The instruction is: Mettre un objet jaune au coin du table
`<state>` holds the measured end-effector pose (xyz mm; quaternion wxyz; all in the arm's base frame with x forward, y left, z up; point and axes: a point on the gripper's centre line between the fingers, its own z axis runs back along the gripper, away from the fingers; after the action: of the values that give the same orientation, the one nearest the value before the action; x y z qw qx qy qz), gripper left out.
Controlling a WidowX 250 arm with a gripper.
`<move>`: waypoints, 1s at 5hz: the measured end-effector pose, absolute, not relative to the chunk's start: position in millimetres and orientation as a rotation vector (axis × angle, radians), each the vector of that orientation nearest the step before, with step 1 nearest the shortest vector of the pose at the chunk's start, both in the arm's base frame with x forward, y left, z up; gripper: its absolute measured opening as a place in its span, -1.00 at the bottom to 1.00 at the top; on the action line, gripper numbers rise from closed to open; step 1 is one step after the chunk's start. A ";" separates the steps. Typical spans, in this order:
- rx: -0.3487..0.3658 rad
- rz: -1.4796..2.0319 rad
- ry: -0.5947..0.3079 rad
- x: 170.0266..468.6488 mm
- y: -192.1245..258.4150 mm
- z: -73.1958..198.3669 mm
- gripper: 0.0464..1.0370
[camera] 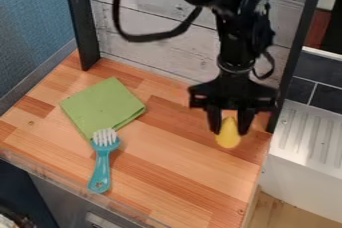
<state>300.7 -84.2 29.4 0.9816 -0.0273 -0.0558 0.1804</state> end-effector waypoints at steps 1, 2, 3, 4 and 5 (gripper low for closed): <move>-0.047 0.337 -0.105 271.5 -96.7 26.3 -0.18; -0.040 0.307 -0.088 246.3 -104.7 17.3 -0.18; -0.069 0.301 -0.074 228.9 -103.8 6.6 -0.18; -0.046 0.295 -0.080 224.4 -101.4 3.0 -0.18; 0.003 0.311 -0.082 223.1 -96.2 -0.7 -0.18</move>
<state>223.1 -96.2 -0.7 0.9871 0.0017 -0.0410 0.1549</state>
